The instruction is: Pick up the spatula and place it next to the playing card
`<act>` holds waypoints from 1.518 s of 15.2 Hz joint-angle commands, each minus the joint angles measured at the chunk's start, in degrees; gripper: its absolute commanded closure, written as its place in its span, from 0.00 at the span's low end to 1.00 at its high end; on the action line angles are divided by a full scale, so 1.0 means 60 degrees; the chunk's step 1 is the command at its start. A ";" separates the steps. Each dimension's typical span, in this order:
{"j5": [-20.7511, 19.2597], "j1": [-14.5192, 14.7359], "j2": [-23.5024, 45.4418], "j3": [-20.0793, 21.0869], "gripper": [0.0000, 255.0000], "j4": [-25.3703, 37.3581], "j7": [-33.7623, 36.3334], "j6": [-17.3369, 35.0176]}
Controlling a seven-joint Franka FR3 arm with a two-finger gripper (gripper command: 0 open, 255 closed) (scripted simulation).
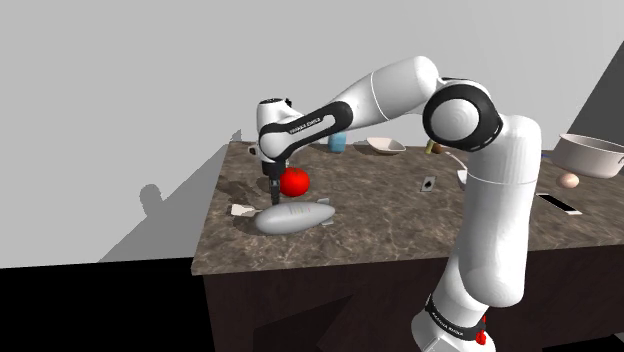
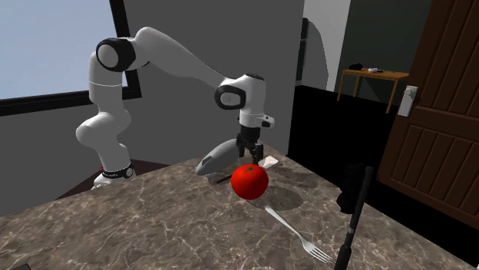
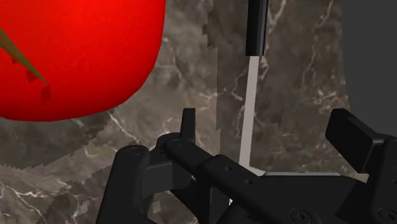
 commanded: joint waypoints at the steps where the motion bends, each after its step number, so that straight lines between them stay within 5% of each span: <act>1: -0.0001 0.0007 0.0118 0.0008 0.00 -0.0119 0.0005 0.0234; 12: 0.0000 0.0001 0.0312 -0.0002 0.00 -0.0335 0.0004 0.0644; 13: 0.0002 -0.0009 0.0286 -0.0007 1.00 -0.0265 -0.0018 0.0551; 22: 0.0020 -0.0039 0.0409 -0.0015 1.00 -0.0071 -0.0075 0.0523; 23: 0.0020 -0.0039 0.0409 -0.0015 0.00 -0.0071 -0.0075 0.0523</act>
